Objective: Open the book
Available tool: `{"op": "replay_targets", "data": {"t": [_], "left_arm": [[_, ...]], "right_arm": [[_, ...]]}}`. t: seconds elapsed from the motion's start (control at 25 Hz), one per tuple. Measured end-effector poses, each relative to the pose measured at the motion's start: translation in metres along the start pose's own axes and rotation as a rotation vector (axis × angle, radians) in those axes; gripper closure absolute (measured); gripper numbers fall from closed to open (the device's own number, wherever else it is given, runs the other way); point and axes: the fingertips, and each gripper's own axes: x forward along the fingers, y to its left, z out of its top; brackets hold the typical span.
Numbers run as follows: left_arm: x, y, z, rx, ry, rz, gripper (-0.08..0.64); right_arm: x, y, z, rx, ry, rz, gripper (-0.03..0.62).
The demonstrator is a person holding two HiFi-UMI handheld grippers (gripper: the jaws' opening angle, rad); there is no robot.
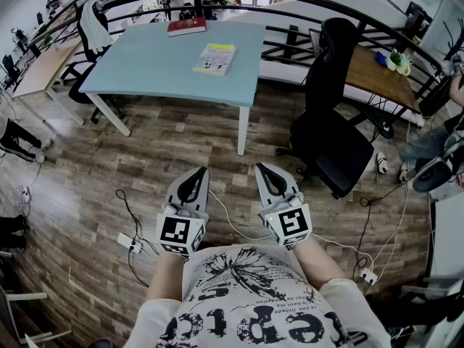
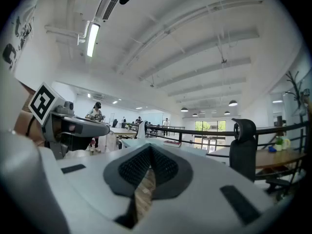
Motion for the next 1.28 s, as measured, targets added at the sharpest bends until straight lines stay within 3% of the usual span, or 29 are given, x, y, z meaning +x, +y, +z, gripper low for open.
{"op": "replay_targets", "data": {"t": [0.8, 1.04, 1.28], "left_arm": [[0.022, 0.025, -0.025, -0.036, 0.057, 0.008, 0.538], [0.051, 0.084, -0.039, -0.058, 0.092, 0.004, 0.540], [0.119, 0.160, -0.038, -0.058, 0.092, -0.070, 0.538]], "right_arm": [[0.033, -0.010, -0.023, 0.071, 0.026, -0.003, 0.581], [0.096, -0.010, -0.031, 0.068, 0.050, -0.023, 0.581], [0.181, -0.026, -0.031, 0.059, 0.074, -0.100, 0.581]]}}
